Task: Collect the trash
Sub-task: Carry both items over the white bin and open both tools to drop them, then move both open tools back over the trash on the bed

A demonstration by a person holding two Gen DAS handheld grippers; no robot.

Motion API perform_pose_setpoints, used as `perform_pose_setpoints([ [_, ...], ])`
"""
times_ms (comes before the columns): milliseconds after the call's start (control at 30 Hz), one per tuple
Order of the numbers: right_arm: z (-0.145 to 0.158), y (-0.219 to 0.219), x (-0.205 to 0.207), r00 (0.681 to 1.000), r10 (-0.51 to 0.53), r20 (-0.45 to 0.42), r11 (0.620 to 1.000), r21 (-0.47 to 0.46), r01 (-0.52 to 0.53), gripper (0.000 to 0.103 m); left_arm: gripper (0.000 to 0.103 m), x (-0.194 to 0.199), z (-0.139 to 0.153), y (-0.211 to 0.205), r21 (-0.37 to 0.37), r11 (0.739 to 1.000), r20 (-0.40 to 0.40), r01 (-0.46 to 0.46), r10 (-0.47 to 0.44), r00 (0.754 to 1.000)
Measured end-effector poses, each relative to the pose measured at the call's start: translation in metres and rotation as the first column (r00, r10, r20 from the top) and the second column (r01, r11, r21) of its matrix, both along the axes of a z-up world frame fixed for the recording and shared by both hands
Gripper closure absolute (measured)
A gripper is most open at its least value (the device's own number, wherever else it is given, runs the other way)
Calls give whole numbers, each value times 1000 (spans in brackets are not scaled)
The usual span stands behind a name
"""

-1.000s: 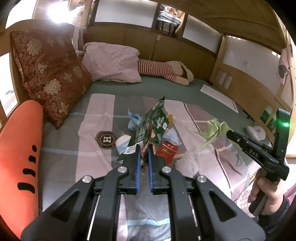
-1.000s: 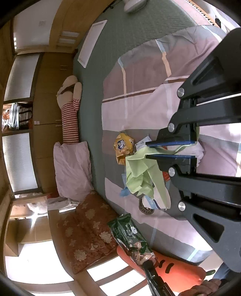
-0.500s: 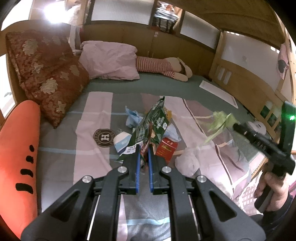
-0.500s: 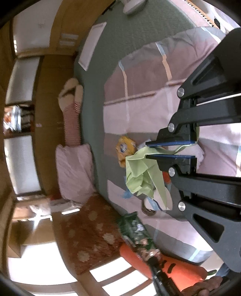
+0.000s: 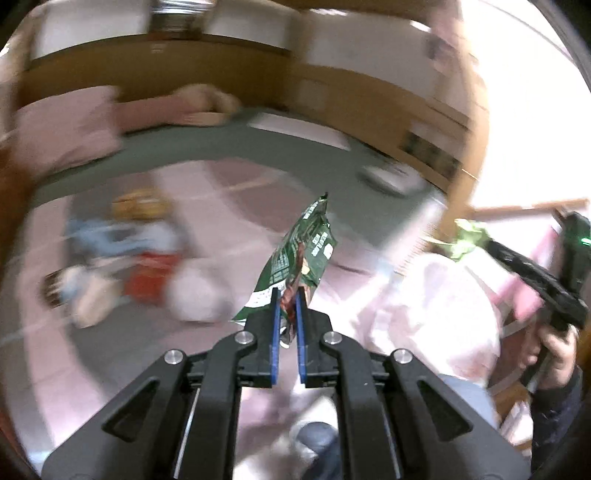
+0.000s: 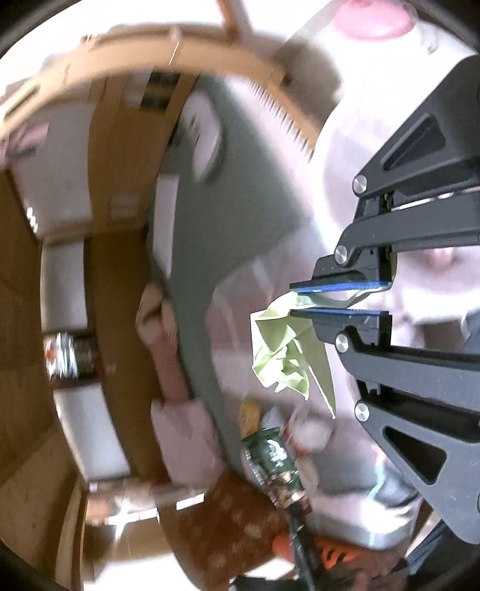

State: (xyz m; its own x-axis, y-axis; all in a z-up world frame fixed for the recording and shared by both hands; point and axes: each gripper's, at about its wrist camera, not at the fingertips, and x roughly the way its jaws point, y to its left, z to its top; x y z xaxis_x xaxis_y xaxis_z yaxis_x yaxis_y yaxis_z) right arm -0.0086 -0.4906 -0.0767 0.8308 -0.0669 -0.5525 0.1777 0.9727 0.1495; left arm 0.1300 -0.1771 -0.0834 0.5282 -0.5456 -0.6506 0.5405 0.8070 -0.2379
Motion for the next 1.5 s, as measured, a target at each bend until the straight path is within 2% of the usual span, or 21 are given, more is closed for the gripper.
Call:
perform_pose_setpoints([
  [67, -11, -23, -13, 998, -56, -26, 998, 24, 57, 94, 95, -8, 0, -46, -5, 995, -37, 103, -103, 994],
  [167, -31, -56, -26, 990, -121, -78, 990, 68, 126, 94, 95, -23, -2, -123, 7, 967, -90, 253, -251, 964],
  [233, -38, -66, -27, 982, -146, -117, 984, 83, 156, 80, 93, -29, -10, -158, 35, 950, -125, 310, -303, 945],
  [267, -38, -70, -29, 980, -156, -123, 982, 90, 168, 56, 86, -31, -17, -179, 54, 940, -159, 338, -326, 932],
  [300, -36, -72, -32, 979, -172, -113, 979, 93, 182, 32, 55, -31, -24, -195, 72, 934, -189, 350, -332, 924],
  [333, -30, -73, -37, 977, -200, -80, 975, 85, 207, 26, 18, -31, -28, -203, 86, 933, -203, 349, -326, 923],
  [367, -22, -71, -41, 975, -216, -45, 973, 76, 219, 23, 12, -31, -32, -210, 101, 937, -196, 334, -310, 930],
  [400, -18, -71, -43, 975, -220, -27, 972, 73, 221, 22, 12, -28, -31, -208, 102, 943, -183, 318, -296, 938],
  [533, -2, -60, -36, 982, -187, 18, 980, 79, 185, 19, 11, -14, -14, -166, 25, 977, -163, 211, -204, 965],
  [633, 7, -29, -13, 994, -106, 16, 992, 65, 105, 19, 7, -3, 7, -113, 37, 997, -71, 61, -58, 996],
  [700, 16, 3, 10, 999, -19, 26, 999, 47, 18, 19, 6, 3, 19, -63, 64, 995, 9, -72, 72, 997],
  [833, 32, 69, 51, 988, 143, 58, 988, 41, -146, 19, 3, 13, 31, 23, 96, 959, 84, -267, 260, 962],
  [933, 42, 126, 84, 958, 279, 71, 958, 41, -282, 17, 3, 19, 37, 84, 110, 908, 111, -404, 392, 913],
  [1033, 50, 180, 114, 918, 385, 99, 921, 22, -388, 13, 3, 17, 37, 137, 91, 844, 131, -528, 516, 847],
  [1100, 52, 208, 134, 897, 429, 106, 902, 6, -432, 12, 3, 15, 27, 167, 80, 785, 159, -614, 598, 785],
  [1200, 42, 238, 158, 892, 439, 108, 899, -40, -437, 12, 3, 15, 5, 195, 98, 719, 159, -688, 671, 724],
  [1233, 33, 243, 161, 897, 425, 121, 905, -62, -420, 12, 3, 20, -1, 201, 122, 706, 122, -697, 686, 717],
  [1300, 16, 249, 164, 910, 403, 95, 914, -98, -395, 12, 3, 24, -3, 205, 106, 718, 75, -688, 684, 725],
  [1333, 6, 252, 170, 907, 419, 29, 905, -87, -416, 12, 3, 22, -1, 208, 76, 722, 70, -688, 684, 726],
  [1367, 2, 250, 172, 902, 431, 2, 901, -59, -430, 12, 3, 17, -1, 209, 67, 720, 76, -690, 686, 723],
  [1500, 3, 244, 170, 905, 425, 15, 904, -58, -424, 12, 3, 7, 5, 201, 53, 732, 97, -679, 673, 733],
])
